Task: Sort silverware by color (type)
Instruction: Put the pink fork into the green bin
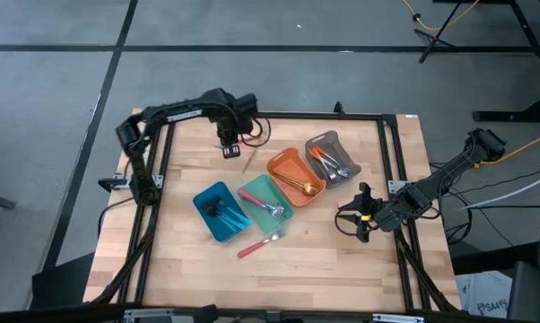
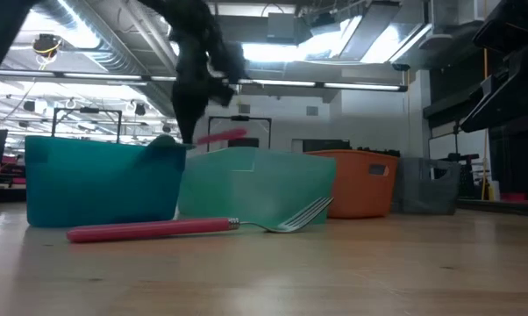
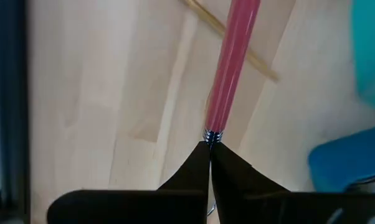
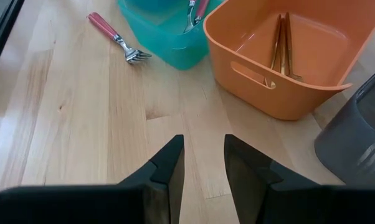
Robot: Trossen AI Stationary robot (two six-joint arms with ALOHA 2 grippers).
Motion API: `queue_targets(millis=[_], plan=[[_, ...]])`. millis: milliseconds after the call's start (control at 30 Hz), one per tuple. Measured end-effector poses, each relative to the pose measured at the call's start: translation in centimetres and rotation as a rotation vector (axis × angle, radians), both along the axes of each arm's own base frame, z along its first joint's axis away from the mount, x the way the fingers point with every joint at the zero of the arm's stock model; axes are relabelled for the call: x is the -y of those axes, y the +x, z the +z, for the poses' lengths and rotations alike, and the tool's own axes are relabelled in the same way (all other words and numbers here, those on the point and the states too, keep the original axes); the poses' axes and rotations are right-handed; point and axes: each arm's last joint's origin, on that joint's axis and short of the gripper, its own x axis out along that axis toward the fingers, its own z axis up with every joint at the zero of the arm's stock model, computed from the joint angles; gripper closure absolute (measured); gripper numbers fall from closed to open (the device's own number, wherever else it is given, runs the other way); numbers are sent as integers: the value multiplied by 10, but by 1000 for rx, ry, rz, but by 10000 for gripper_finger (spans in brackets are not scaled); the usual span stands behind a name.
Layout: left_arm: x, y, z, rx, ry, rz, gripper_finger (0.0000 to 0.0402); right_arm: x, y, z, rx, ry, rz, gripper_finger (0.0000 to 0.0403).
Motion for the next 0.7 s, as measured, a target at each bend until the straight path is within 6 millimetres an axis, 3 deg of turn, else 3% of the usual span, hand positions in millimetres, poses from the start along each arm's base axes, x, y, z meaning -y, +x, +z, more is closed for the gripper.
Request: queue_targets(millis=[133,367,533,700], plan=[[12,-11,32,101,46,119,401,0,0,0,-2,-2,0,297],[51,-21,77,304,66,351,401,0,0,0,-2,-2,0,297],[85,-17,92,402,37,467,401,0,0,0,-2,-2,0,297],[127,2,93,495,79,578,401,0,0,0,-2,-2,0,297]])
